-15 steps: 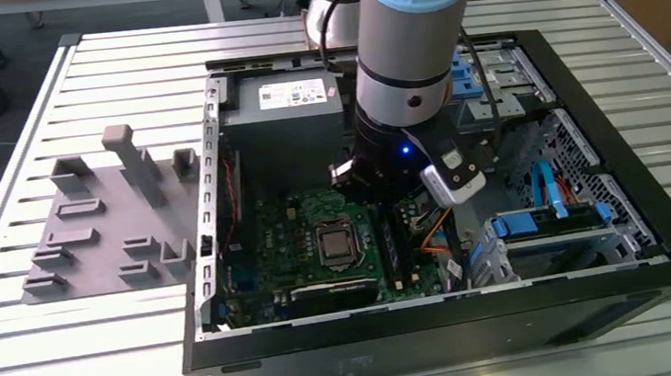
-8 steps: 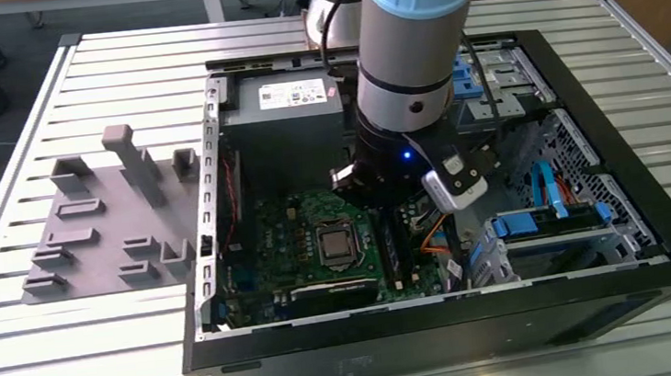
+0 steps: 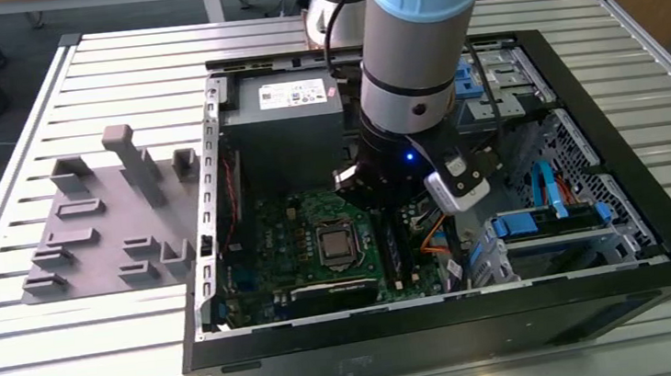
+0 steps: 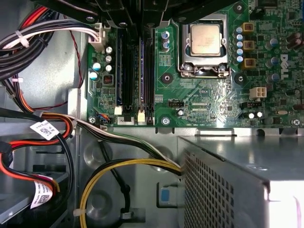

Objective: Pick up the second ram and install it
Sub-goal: 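Insert the second ram into the second slot, then press down the second ram until it locks into place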

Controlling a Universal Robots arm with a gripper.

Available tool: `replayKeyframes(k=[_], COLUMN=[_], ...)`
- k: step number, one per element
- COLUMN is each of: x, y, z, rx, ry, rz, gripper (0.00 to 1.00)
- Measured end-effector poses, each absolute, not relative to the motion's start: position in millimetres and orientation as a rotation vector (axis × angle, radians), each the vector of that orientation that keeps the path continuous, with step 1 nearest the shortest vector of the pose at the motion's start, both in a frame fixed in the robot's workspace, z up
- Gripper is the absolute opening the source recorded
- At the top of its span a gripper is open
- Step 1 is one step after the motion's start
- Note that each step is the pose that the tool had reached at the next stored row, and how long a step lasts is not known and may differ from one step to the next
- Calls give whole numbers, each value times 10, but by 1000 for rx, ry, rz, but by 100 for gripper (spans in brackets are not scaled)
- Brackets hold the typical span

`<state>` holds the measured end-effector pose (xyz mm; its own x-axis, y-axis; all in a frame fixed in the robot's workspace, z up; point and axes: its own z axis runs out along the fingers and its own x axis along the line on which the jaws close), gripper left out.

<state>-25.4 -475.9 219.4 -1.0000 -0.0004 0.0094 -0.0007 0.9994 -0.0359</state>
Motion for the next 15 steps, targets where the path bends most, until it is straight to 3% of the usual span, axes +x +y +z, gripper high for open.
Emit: replayKeyframes(k=[15], x=[-251], y=[-4759], z=[2162], rx=[0], ry=[-3132], rz=[50], gripper=[14])
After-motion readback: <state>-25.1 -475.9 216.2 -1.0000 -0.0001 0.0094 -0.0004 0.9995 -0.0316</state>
